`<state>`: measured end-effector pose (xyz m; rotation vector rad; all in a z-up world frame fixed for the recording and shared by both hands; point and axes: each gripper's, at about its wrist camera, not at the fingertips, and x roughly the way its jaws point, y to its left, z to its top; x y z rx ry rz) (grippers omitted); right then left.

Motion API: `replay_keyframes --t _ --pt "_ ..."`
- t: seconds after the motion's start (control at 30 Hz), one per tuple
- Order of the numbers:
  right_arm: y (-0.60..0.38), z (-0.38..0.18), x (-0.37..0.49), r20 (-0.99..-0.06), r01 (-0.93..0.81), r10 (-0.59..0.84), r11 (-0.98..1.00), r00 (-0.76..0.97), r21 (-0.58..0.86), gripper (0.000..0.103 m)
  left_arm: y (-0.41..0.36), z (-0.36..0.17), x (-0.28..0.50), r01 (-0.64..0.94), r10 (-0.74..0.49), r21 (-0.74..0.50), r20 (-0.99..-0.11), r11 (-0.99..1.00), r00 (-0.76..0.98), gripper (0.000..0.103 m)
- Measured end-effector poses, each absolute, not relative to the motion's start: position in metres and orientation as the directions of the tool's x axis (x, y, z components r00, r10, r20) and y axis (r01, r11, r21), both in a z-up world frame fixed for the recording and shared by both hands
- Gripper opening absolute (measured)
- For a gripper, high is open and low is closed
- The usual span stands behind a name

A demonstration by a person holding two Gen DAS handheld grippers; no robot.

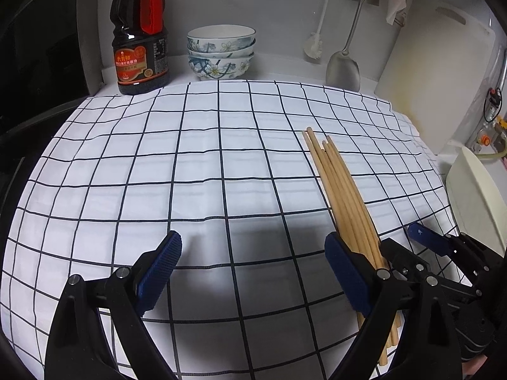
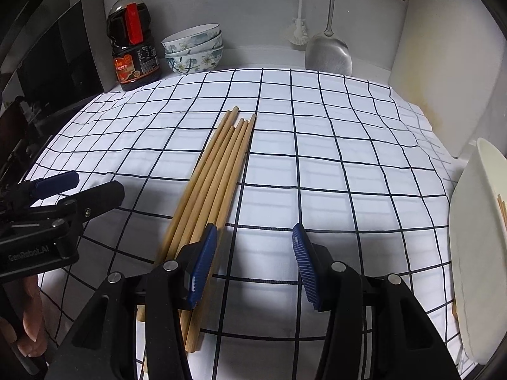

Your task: Organize utensils

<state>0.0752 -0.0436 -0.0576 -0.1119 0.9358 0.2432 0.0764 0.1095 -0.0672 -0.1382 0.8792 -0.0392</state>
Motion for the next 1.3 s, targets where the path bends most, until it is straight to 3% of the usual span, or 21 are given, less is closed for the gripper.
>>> replay_keyframes --t 0.53,0.77,1.3 --pt "-0.029 -0.064 0.074 -0.813 -0.291 0.123 0.955 0.569 -0.059 0.046 0.097 -0.071 0.078 0.001 -0.074 -0.094 -0.779 0.996 0.623 0.090" --pt "-0.028 -0.064 0.074 -0.818 -0.304 0.136 0.951 0.559 -0.050 0.008 0.093 -0.073 0.080 -0.001 -0.063 -0.080 -0.792 0.997 0.607 0.090" --pt "-0.071 -0.061 0.088 -0.842 -0.238 0.153 0.971 0.517 0.031 0.006 0.084 -0.083 0.100 -0.044 0.007 -0.021 -0.828 0.999 0.561 0.090"
